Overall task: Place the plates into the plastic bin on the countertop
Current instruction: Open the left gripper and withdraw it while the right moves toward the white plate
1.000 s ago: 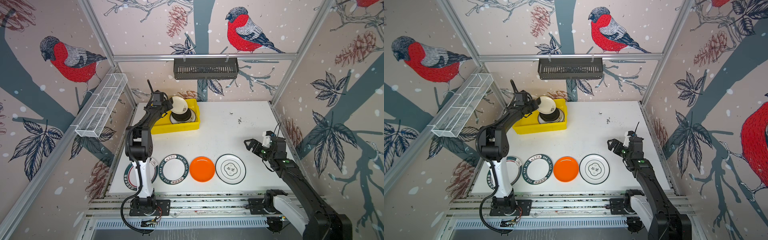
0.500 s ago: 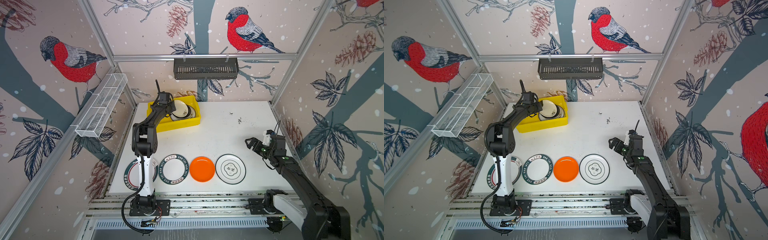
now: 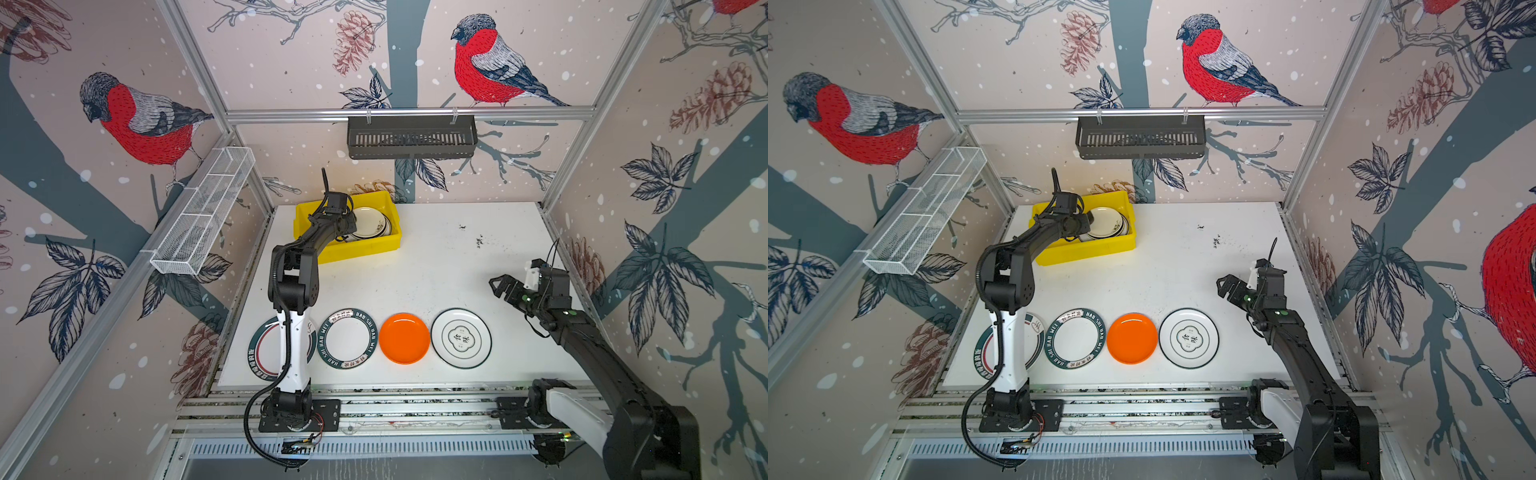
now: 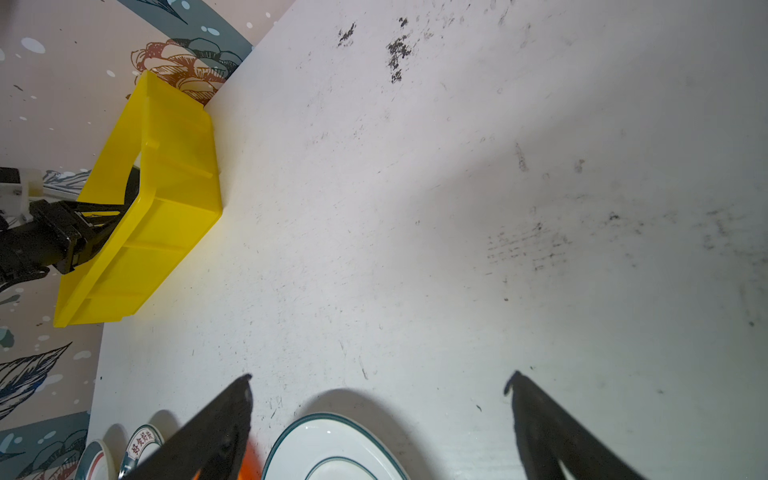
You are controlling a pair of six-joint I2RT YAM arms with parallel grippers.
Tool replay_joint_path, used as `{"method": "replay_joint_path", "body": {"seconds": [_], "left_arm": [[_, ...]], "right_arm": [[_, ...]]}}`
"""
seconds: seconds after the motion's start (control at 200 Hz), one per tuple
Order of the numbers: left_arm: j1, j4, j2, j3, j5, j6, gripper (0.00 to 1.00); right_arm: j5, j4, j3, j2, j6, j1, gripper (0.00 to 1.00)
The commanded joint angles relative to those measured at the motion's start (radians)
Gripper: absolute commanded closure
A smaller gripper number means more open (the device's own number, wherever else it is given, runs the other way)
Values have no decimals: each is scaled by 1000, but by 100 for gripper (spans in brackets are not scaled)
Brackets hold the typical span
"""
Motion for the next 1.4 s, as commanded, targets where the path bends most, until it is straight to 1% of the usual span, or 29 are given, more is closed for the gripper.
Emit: {"method": "replay_joint_path", "body": {"seconds": [0.0,0.055,0.13,0.19,0.285,0.436,0.521,0.586,0.666,0.781,0.841,0.981,1.117,1.162,1.232,1.397], "left_arm": [[1,-8,-33,-20,-18,11,67],[1,-3,-48,-34,-14,7,56],[1,18,-87,-69,-3,2,49],[1,51,-130,-108,8,-4,41],[-2,95,-209,-172,30,-4,21],[-20,137,-342,-267,29,17,6],[-36,183,-423,-349,40,11,5],[-48,215,-477,-415,69,-16,4],[-61,251,-535,-497,131,-54,3],[-96,281,-615,-603,175,-89,3],[-117,288,-656,-651,210,-97,3],[-159,275,-735,-744,307,-115,3],[-222,268,-808,-814,298,-139,3],[-244,299,-834,-856,295,-158,3],[-275,368,-863,-913,303,-199,3],[-345,432,-857,-958,321,-259,3]], "right_arm": [[-3,-11,1,-9,-10,-1,3],[-7,-14,0,-15,-10,-1,3],[-17,-18,0,-28,-18,0,3],[-9,-33,0,-37,-20,1,3],[-4,-72,-2,-44,-28,1,3],[1,-163,-30,-46,-32,12,4],[-10,-181,-71,-70,-22,33,4],[-19,-190,-97,-91,-5,63,5],[-13,-184,-116,-114,33,115,5],[-19,-178,-145,-124,62,142,5],[-35,-173,-159,-122,71,149,7],[-70,-185,-184,-115,84,160,15],[-73,-191,-204,-128,99,177,20],[-74,-189,-215,-136,107,179,22],[-79,-181,-232,-153,119,181,24],[-81,-181,-252,-189,140,186,27]]}}
